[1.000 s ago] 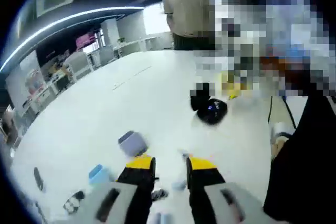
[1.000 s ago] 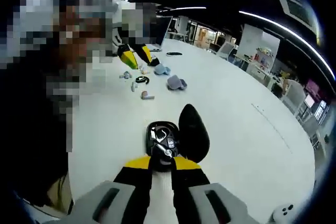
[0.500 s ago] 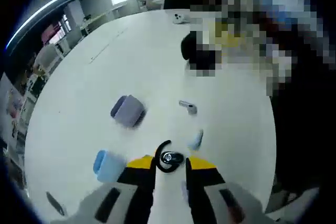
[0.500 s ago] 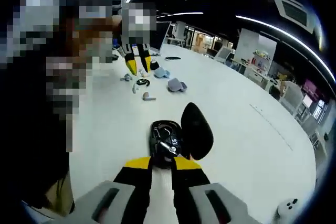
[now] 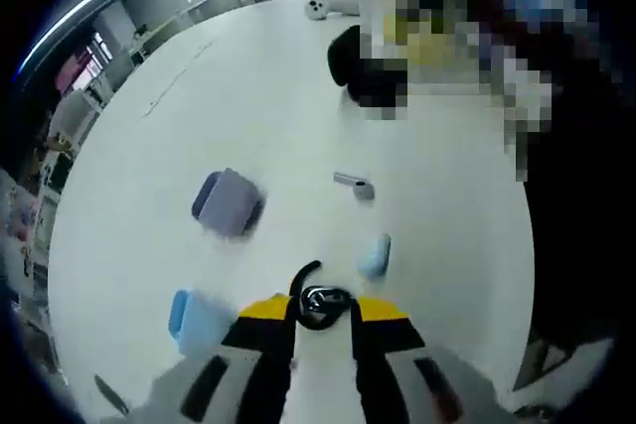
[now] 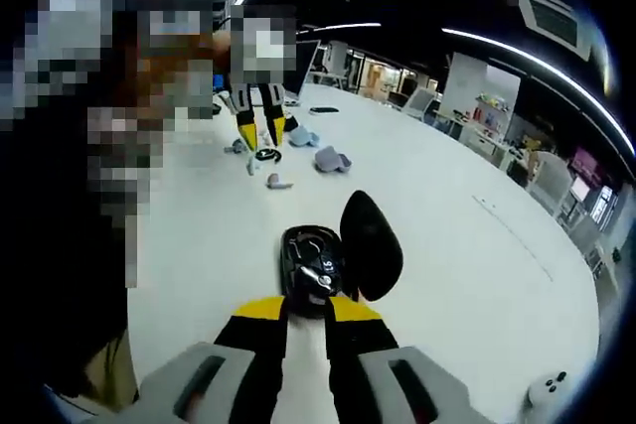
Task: Pick up the earbuds from the table and place the earbuds into the earbud case
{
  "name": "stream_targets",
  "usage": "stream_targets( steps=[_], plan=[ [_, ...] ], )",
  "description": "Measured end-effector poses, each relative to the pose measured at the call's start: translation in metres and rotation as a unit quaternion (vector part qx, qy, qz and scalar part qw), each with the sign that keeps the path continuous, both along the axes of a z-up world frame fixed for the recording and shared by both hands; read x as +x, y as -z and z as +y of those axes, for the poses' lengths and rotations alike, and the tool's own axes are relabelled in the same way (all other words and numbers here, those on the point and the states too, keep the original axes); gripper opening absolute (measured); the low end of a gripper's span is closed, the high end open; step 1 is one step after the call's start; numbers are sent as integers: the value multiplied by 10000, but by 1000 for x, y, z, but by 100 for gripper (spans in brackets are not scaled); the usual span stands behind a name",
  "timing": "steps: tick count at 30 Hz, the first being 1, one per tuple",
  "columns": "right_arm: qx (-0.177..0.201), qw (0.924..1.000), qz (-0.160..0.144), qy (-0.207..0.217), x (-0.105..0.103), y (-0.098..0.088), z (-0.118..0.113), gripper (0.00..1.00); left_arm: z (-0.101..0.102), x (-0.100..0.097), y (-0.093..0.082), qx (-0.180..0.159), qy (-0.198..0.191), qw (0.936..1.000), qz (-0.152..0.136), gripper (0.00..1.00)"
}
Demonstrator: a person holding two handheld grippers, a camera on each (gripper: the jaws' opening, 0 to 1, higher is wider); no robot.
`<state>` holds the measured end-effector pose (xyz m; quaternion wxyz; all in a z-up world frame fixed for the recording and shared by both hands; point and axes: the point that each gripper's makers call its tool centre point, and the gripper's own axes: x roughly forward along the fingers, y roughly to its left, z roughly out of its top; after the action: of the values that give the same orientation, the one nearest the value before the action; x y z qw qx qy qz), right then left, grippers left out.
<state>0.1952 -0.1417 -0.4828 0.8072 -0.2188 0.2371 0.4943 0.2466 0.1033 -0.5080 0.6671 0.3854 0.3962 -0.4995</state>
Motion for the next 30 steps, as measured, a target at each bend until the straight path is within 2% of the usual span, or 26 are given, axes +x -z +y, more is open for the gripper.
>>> stream_targets(
  steps=[3,7,15,17,18,22,25,26,28,30],
  plan=[
    [-3,10000,-7,23,1,0,-1,14,1,-2,4,149,91,9998,-17,24],
    [1,10000,-17,19,1,0,-1,14,-4,-3,5,18,62,10000,26,24],
    [-10,10000,-44,-38,1,2,-1,14,-4,-3,5,24,90,9999,70,24],
    [0,10000,-63,-40,1,1,-1,14,-4,-5,3,-2,88,9998,170,6],
    [13,10000,-74,-37,1,1,-1,14,-10,-3,-1,-210,26,9997,152,4],
    [22,10000,-86,-17,1,2,-1,14,-20,-3,-8,-517,-35,9985,171,4],
    [-29,9999,-113,-36,0,3,-2,14,-10,-2,-4,-198,-57,9998,56,10],
    [-33,9999,-120,-38,-1,2,-3,14,-2,2,-4,-37,-165,9998,-70,12],
    [-15,9999,-127,-34,-1,1,-4,14,8,3,-4,185,-284,9994,-120,20],
    [0,9999,-145,-11,-1,1,-5,14,16,3,-2,362,-345,9987,-123,20]
  ],
)
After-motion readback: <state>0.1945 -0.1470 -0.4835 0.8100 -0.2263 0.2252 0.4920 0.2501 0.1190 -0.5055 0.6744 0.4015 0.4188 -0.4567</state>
